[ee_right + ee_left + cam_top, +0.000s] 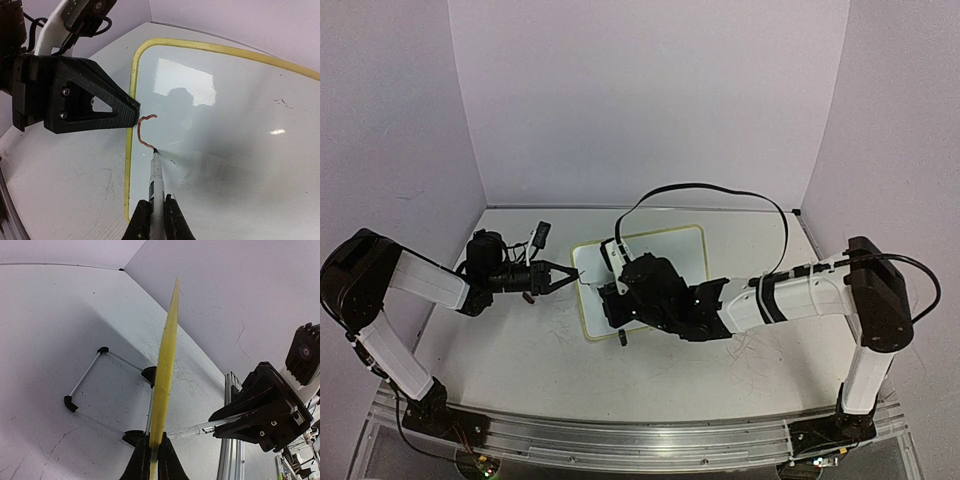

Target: Write a sentence on the whiteboard

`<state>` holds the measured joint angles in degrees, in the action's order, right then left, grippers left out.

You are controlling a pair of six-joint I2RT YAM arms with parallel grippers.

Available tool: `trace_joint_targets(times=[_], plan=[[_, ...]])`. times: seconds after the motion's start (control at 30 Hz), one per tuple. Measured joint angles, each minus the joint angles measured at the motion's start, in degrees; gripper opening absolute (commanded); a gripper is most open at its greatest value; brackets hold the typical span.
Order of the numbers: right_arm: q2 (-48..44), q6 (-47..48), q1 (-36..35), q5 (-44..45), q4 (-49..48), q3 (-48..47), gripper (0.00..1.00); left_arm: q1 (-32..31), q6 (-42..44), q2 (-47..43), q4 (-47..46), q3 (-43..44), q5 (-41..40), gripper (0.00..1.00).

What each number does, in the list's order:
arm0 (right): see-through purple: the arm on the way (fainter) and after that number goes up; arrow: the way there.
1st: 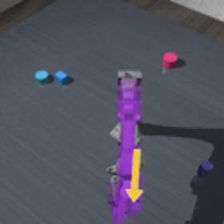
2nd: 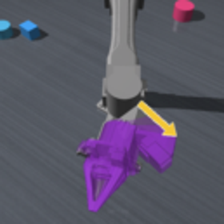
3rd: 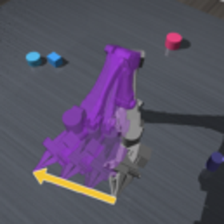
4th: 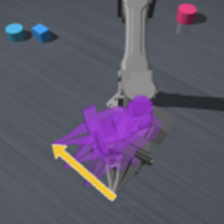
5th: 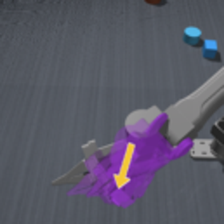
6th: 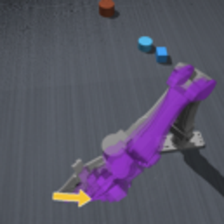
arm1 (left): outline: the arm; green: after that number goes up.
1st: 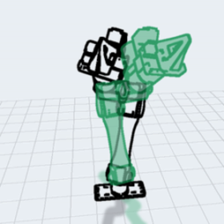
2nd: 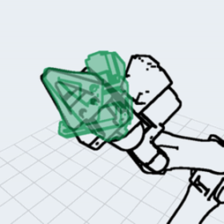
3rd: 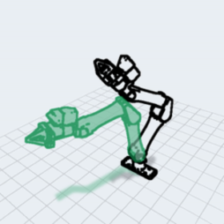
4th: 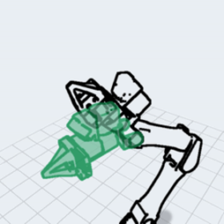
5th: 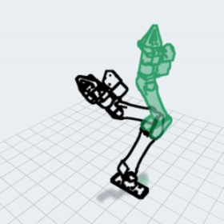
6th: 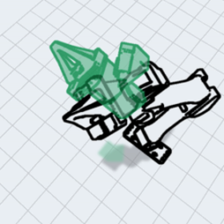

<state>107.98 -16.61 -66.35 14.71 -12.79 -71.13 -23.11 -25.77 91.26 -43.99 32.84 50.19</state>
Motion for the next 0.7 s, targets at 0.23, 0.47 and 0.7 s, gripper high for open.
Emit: trace_joint_targets(times=[0.23, 0.47, 0.7], plan=[[-0.06, -0.40, -0.02, 0.00, 0.13, 0.07, 0.00, 0.02, -0.01, 0.02, 0.01, 0.00, 0.00, 0.00], [-0.44, -1.19, -0.02, -0.09, 0.46, 0.82, 0.00, 0.00, 0.01, 0.02, 0.01, 0.00, 0.00, 0.00], [-0.55, -1.71, -0.08, -0.19, 0.49, 1.09, 0.00, 0.01, 0.00, 0.02, 0.01, 0.00, 0.02, 0.00]])
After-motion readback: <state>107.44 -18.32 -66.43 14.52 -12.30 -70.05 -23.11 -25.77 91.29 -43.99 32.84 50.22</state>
